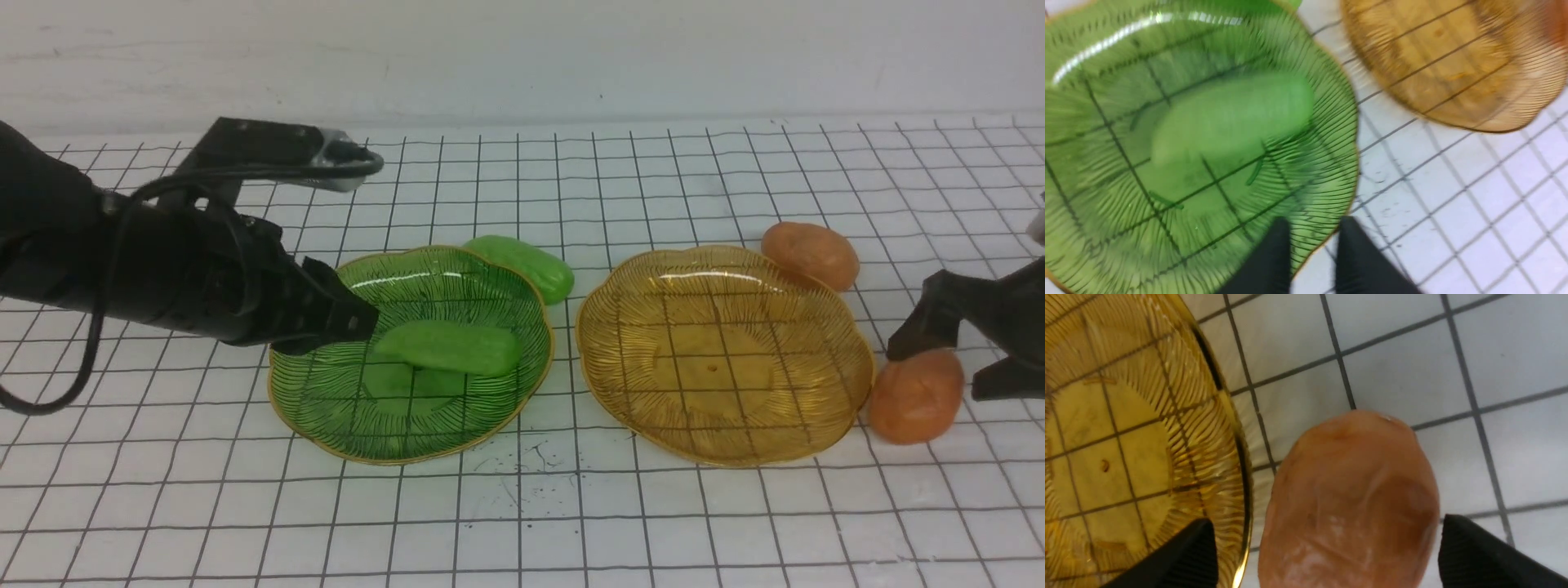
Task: Put different types of vegetables on the plate.
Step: 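Put the potato onto the plate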
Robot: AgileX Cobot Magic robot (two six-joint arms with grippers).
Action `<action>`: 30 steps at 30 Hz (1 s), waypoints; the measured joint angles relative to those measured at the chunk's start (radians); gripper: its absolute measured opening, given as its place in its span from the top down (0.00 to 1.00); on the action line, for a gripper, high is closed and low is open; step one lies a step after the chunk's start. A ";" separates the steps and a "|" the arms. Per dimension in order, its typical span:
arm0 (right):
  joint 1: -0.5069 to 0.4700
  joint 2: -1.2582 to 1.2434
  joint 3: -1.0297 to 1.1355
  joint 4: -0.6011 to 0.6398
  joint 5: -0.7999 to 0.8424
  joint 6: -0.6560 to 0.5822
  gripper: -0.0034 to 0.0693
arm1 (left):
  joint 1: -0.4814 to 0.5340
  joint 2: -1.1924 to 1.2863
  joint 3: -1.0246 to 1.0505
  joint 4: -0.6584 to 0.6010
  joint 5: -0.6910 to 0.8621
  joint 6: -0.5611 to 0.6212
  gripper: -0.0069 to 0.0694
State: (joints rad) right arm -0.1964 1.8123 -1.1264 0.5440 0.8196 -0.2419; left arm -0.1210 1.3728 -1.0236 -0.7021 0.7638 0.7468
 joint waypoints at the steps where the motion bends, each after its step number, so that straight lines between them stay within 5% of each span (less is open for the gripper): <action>1: 0.003 0.006 0.000 0.000 -0.010 0.000 0.00 | 0.000 -0.013 0.000 0.000 0.006 0.000 0.85; 4: 0.003 0.022 0.000 -0.006 -0.028 0.000 0.02 | 0.000 -0.050 0.000 0.000 0.023 0.000 0.89; 8: 0.003 0.027 -0.001 -0.053 -0.038 0.000 0.28 | 0.000 -0.117 0.000 0.002 0.045 0.000 0.92; 21: -0.028 -0.109 -0.064 -0.040 0.051 0.017 0.29 | 0.000 -0.122 0.000 0.008 0.071 0.000 0.92; 30: 0.219 -0.107 -0.149 0.036 0.045 -0.073 0.29 | 0.000 -0.122 0.000 -0.007 0.071 0.017 0.92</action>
State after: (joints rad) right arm 0.0221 1.7052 -1.2750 0.5804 0.8645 -0.3149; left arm -0.1210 1.2507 -1.0236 -0.7090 0.8346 0.7640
